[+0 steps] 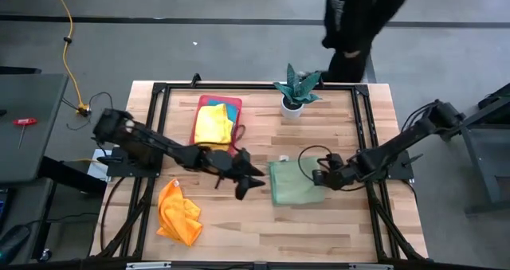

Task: Fold microfiber towels
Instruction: Fold the green microfiber towel

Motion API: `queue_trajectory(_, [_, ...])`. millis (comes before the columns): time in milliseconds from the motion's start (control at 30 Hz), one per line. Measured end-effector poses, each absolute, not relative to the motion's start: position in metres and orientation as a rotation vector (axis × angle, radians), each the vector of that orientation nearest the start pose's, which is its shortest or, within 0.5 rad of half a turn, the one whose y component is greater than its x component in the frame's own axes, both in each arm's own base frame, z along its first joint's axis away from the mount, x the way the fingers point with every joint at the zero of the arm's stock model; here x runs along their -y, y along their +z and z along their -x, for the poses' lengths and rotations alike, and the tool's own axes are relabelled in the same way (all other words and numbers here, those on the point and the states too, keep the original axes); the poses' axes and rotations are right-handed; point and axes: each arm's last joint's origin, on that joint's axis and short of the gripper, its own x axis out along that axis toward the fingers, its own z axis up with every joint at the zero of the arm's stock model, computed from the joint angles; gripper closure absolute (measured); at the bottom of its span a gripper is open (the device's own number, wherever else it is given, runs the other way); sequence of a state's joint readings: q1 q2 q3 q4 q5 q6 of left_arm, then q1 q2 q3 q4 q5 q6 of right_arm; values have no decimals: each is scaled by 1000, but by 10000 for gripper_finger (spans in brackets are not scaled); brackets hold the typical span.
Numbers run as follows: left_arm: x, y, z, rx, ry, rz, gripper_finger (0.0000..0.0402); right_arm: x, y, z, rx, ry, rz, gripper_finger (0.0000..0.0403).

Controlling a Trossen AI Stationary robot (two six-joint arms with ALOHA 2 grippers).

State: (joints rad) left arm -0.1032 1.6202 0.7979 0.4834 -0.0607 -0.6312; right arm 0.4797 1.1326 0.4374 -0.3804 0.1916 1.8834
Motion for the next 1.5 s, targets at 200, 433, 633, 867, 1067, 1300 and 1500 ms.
queue_trajectory(200, [42,178,-377,-370,48,534,209,-68,163,-142,-894,-750,-1353,401])
queue_trajectory(433, [44,151,-423,-472,107,406,217,-74,170,-152,-930,-744,-1325,402])
queue_trajectory(633, [45,120,-437,-610,164,290,289,-81,174,-167,-948,-749,-1274,402])
queue_trajectory(867, [46,96,-440,-664,186,304,391,-87,175,-179,-944,-729,-1286,403])
queue_trajectory(1067, [47,90,-441,-669,169,340,398,-92,180,-195,-903,-694,-1311,403])
queue_trajectory(1300, [49,87,-442,-655,155,354,401,-99,179,-215,-815,-665,-1362,403])
queue_trajectory(1500, [49,86,-442,-653,150,356,401,-105,171,-236,-745,-647,-1387,403])
